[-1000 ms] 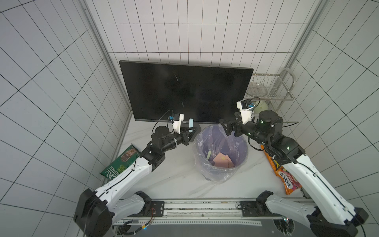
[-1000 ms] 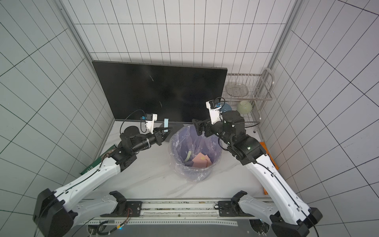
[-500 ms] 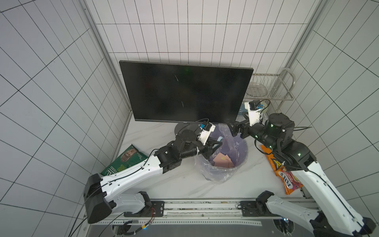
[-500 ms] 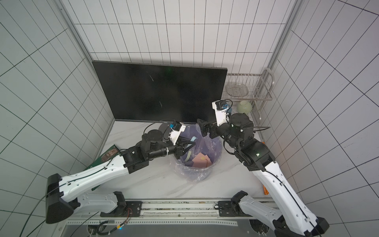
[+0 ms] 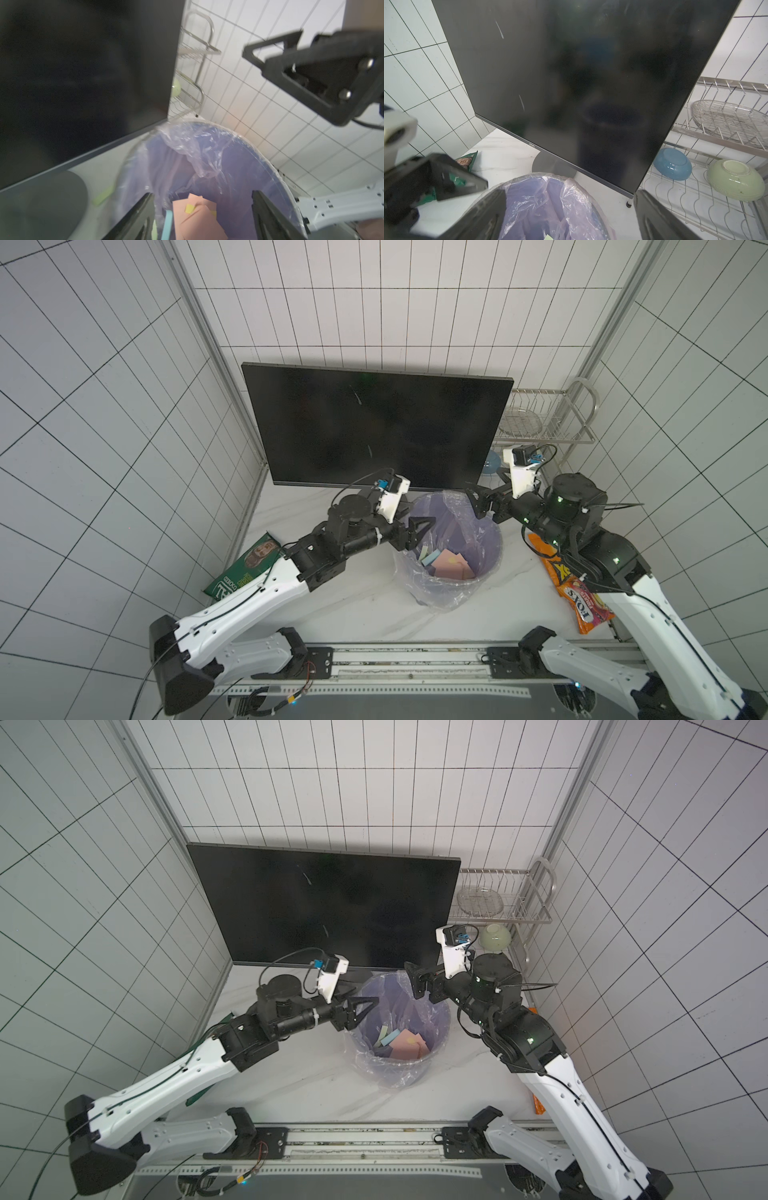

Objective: Remove the sticky note from the monitor
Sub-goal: Place the sticky note in the trash bin, then move the trash bin to the center of the board.

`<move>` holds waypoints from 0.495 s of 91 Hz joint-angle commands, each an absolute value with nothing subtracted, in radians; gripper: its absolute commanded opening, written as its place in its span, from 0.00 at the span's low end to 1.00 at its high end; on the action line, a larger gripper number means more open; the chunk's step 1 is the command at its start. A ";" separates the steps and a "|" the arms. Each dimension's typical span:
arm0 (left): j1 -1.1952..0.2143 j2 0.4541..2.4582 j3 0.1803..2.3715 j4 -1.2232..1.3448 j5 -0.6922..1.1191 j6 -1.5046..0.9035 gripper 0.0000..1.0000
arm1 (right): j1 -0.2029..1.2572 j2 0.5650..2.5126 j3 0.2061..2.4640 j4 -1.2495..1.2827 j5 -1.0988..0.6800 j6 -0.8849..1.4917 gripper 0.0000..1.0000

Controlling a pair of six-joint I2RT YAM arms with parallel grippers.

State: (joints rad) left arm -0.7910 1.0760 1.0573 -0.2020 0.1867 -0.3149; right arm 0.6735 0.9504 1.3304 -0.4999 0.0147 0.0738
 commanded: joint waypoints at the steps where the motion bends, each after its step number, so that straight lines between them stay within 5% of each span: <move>1: -0.667 0.993 0.992 -0.232 0.243 -0.371 0.77 | 0.669 0.932 1.317 -0.531 0.039 0.059 0.99; 19: -0.457 0.917 0.853 -0.170 0.293 -0.493 0.78 | 0.667 0.923 1.314 -0.578 0.075 0.041 0.99; 45: -0.452 0.990 0.743 -0.134 0.351 -0.561 0.76 | 0.661 0.931 1.329 -0.631 0.117 0.019 0.99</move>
